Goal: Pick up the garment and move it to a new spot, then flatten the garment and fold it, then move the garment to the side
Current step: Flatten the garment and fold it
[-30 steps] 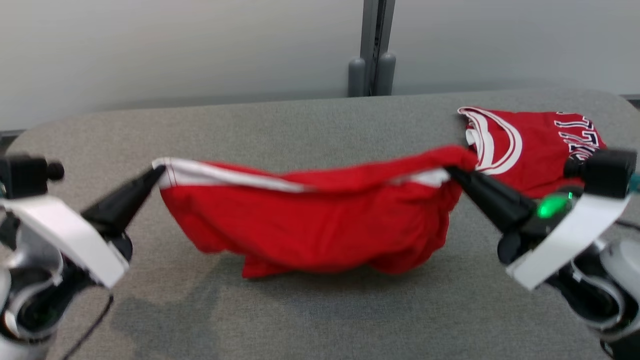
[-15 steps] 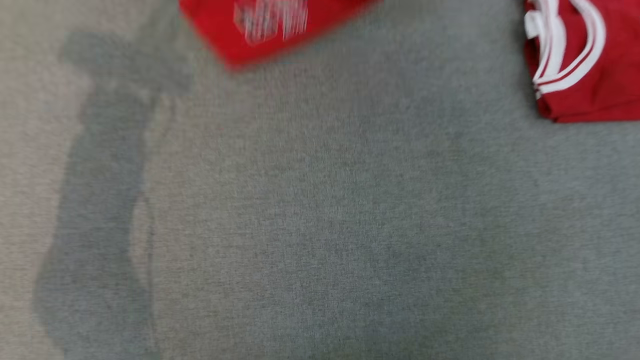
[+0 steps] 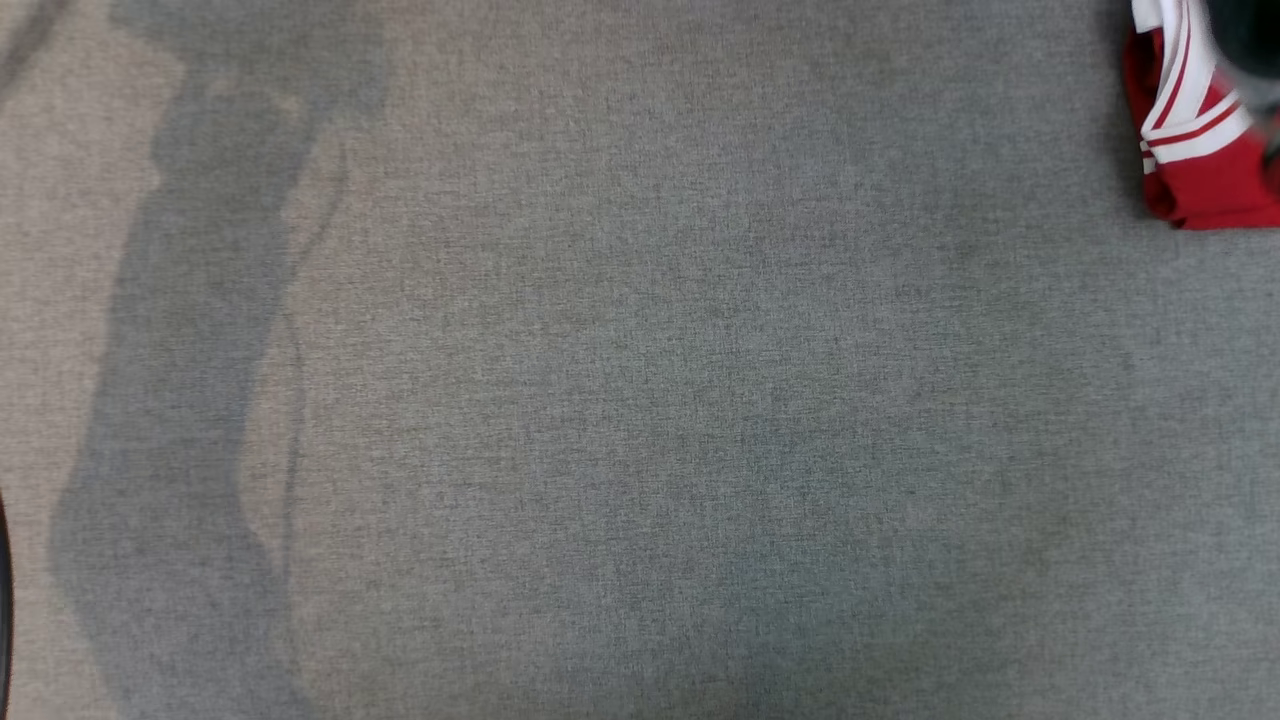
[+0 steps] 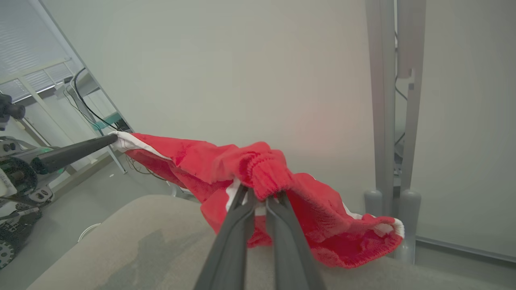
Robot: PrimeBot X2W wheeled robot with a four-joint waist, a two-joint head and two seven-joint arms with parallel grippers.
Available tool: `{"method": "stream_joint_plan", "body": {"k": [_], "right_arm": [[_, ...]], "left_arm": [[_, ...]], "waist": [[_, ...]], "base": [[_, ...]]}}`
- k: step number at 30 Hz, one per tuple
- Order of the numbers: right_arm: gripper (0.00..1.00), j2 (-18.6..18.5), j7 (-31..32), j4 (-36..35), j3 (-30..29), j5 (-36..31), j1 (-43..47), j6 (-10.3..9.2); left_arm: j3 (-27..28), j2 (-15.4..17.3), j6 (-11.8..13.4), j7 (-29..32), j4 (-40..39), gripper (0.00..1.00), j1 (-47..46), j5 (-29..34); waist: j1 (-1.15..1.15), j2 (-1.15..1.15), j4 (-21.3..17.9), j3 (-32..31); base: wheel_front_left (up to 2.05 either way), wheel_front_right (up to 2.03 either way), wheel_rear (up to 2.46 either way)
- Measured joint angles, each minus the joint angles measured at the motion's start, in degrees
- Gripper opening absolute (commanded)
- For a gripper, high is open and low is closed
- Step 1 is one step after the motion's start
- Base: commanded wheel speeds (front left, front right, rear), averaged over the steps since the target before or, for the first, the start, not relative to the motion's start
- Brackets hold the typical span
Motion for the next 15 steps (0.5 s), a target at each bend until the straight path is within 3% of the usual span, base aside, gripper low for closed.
{"method": "stream_joint_plan", "body": {"k": [5,15], "right_arm": [[0.0,-2.5,1.6,-0.3,7.1,3.9,8.4,0.0],[0.0,-6.1,0.4,-5.0,17.2,7.2,21.9,0.01]], "left_arm": [[-6.5,4.1,0.0,3.2,-1.9,0.0,10.7,-5.5],[-12.8,13.2,0.0,2.7,-12.4,0.0,29.8,-16.3]], "waist": [[0.0,0.0,0.3,-2.2],[0.0,0.0,-0.1,-10.6]], "base": [[0.0,0.0,0.0],[0.0,0.0,0.0]]}}
